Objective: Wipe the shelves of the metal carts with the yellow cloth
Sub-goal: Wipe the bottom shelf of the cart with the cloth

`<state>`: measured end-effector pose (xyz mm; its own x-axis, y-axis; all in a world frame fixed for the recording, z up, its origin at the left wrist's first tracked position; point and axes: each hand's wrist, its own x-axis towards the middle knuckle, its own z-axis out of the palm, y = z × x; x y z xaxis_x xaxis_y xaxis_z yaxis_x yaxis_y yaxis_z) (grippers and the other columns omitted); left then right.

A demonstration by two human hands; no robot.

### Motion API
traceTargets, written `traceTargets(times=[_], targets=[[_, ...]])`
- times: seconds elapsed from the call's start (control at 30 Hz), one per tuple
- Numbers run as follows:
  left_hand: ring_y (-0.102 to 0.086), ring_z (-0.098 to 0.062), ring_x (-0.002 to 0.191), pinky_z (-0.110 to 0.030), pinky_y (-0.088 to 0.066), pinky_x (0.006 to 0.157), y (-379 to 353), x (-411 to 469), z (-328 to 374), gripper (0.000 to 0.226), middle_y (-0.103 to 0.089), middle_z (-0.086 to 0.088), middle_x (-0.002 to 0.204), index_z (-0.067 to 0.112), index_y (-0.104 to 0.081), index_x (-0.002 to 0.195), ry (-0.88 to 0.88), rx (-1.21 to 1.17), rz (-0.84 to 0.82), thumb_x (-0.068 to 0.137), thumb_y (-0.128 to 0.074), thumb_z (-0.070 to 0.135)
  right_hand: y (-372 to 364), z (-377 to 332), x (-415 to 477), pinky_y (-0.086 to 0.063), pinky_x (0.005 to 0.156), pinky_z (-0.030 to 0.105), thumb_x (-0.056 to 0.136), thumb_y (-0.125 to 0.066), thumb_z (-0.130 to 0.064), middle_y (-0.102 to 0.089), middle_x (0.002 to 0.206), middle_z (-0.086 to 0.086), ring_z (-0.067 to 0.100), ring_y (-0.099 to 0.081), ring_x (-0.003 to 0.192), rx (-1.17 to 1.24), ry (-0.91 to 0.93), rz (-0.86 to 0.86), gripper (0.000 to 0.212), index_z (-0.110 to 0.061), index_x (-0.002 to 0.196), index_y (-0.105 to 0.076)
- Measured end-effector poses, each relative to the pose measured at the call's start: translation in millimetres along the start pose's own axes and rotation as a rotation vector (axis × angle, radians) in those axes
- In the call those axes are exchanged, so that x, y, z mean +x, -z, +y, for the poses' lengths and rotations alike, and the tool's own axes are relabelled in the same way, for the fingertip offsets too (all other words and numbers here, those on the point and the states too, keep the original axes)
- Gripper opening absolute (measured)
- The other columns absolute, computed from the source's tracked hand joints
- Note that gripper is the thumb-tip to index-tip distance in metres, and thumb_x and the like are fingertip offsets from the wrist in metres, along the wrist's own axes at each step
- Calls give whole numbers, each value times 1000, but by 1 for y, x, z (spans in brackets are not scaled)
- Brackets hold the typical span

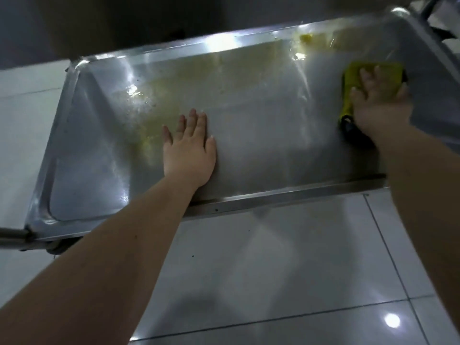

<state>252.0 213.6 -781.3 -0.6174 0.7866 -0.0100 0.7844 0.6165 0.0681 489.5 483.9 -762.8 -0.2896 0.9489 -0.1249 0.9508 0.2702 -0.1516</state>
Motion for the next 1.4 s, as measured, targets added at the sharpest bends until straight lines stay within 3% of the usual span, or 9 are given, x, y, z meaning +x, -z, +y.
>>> traceTargets(times=[0.13, 0.33, 0.5, 0.7, 0.8, 1.03, 1.17, 1.27, 1.4], targets=[[-3, -25, 149, -49, -2, 119, -1, -3, -1, 60, -4, -4, 163, 16, -8, 155, -6, 10, 3, 101, -19, 39, -12, -76, -13, 0, 119, 52, 102, -24, -47, -7, 164, 0, 42, -3, 147, 124, 54, 55, 58, -29, 155, -14], [5, -27, 149, -44, 4, 120, 1, -7, -6, 70, 2, -16, 161, 3, 3, 153, 101, -23, 5, 101, -22, 42, -45, -239, -81, 5, 117, 47, 100, -21, -54, -1, 161, -21, 39, 8, 147, 115, 576, -157, 54, -44, 152, -11], [2, -25, 149, -48, 2, 119, 0, -6, -6, 65, 0, -10, 162, 11, -3, 155, 62, 3, -27, 100, -19, 43, -49, -202, -57, 3, 119, 45, 101, -20, -54, -1, 161, -18, 31, 0, 148, 70, 603, -99, 54, -43, 152, -9], [1, -29, 149, -54, 4, 117, -5, -4, -6, 68, -1, -7, 163, 32, -4, 154, 31, 12, -37, 92, -11, 60, -23, -77, -15, -3, 119, 45, 99, -26, -56, -8, 162, -15, 42, -9, 145, 94, 219, 8, 55, -43, 152, -16], [2, -29, 149, -54, 6, 116, -6, -5, -5, 70, 1, -6, 163, 37, -2, 153, 43, 1, -42, 89, -8, 65, -22, -71, -40, -4, 119, 49, 99, -21, -55, -3, 163, -12, 44, -9, 144, -4, 133, 39, 58, -38, 154, -9], [3, -29, 149, -52, 5, 116, 0, -5, -9, 60, 2, -9, 163, 32, -6, 154, 36, -49, -76, 98, -23, 45, -51, -154, -186, -1, 118, 52, 100, -25, -53, -3, 162, -16, 44, -1, 145, 60, 538, -37, 56, -41, 153, -10], [1, -31, 149, -44, 1, 118, 18, -11, -28, 61, -2, -12, 162, 18, -16, 154, -35, -321, -50, 99, -41, 23, -50, -157, -189, 0, 119, 51, 102, -22, -51, -3, 162, -16, 43, 0, 145, 45, 519, -21, 54, -42, 153, -10], [3, -30, 149, -46, 5, 117, 24, -35, -75, 57, -1, -8, 162, 18, -12, 155, -114, -170, -22, 103, -32, 31, -52, -157, -188, 1, 119, 49, 102, -20, -51, -1, 162, -17, 41, 1, 145, 42, 501, -29, 54, -42, 153, -7], [1, -28, 149, -46, 5, 118, 27, -77, -160, 59, -4, -7, 163, 18, -12, 155, 1, -27, -41, 102, -27, 40, -52, -158, -189, 0, 120, 47, 102, -19, -52, 1, 161, -18, 40, 2, 146, 18, 484, -36, 54, -43, 153, -5]])
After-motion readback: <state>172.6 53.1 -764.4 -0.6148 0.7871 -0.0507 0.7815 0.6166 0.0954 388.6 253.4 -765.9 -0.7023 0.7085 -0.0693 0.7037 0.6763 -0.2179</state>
